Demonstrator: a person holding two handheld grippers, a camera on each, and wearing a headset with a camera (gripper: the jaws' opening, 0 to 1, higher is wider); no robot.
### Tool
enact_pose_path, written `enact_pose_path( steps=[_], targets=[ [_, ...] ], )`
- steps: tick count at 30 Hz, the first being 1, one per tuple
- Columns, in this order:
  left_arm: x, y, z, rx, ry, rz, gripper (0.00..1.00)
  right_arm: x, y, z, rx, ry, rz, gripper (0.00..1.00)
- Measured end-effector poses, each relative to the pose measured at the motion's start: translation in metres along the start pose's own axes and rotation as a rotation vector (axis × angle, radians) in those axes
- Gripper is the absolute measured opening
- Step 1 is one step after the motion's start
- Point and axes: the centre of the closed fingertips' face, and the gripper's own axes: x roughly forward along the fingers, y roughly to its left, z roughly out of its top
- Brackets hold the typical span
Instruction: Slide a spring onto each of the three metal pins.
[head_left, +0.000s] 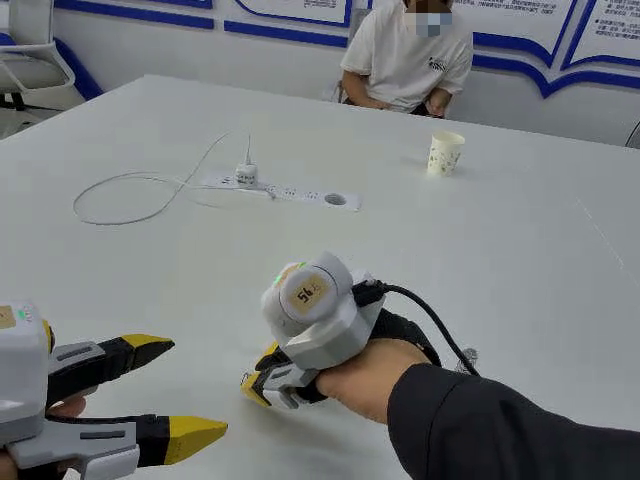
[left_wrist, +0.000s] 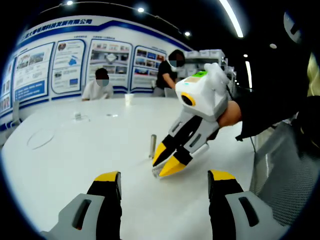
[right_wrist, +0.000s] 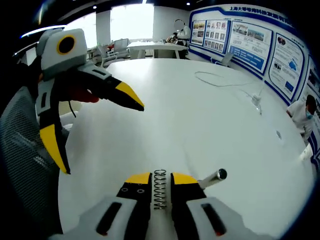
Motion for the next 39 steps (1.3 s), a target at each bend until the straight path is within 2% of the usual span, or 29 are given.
enact_pose_path(
  steps=[15,25,39],
  targets=[
    [0.000,0.002,0.000,-0.008,-0.003,0.006,0.72,0.009,0.000,-0.001,-0.012,0.035,0.010,0.14],
    [-0.001,0.002,0.000,-0.006,-0.004,0.009,0.71,0.008,0.000,-0.004,0.025,0.045,0.018,0.12],
    [0.000,0.001,-0.001,-0.004,0.003,0.001,0.71,-0.020,-0.002,-0.001,0.054,-0.033,-0.009,0.12]
  ],
)
